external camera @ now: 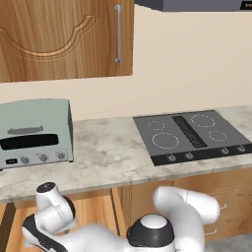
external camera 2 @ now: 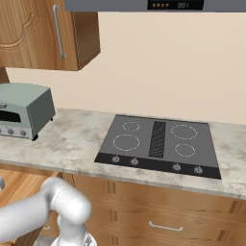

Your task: Take the pizza cutter from the drawer on the left and place it on the dining counter for cutting.

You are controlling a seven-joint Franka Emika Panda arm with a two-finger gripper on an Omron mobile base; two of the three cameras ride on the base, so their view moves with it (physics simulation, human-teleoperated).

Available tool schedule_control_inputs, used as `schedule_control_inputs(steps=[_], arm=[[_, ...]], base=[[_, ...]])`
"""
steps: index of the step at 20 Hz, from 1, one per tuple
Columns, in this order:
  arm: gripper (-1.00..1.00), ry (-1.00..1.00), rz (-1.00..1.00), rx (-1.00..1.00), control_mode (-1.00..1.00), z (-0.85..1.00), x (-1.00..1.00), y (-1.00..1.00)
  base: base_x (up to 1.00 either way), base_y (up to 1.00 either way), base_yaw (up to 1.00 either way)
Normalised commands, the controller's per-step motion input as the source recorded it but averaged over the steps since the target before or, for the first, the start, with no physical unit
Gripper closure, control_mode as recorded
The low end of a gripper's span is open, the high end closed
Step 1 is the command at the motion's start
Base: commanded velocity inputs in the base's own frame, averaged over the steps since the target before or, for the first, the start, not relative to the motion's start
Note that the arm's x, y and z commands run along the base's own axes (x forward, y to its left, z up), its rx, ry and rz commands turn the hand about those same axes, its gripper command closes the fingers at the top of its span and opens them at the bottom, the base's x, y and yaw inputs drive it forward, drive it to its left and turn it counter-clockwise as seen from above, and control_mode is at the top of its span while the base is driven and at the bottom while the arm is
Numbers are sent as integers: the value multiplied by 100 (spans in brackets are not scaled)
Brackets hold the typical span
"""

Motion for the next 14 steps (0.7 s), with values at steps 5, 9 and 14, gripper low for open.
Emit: schedule_control_inputs(steps=[5,9,14], arm=[[-100,4,0,-7,-100,-30,18,31],[-100,3,0,-7,-100,-24,0,31],[-100,1,0,-1,-100,-31,0,1]], base=[[0,0,0],[0,0,0],[0,0,0]])
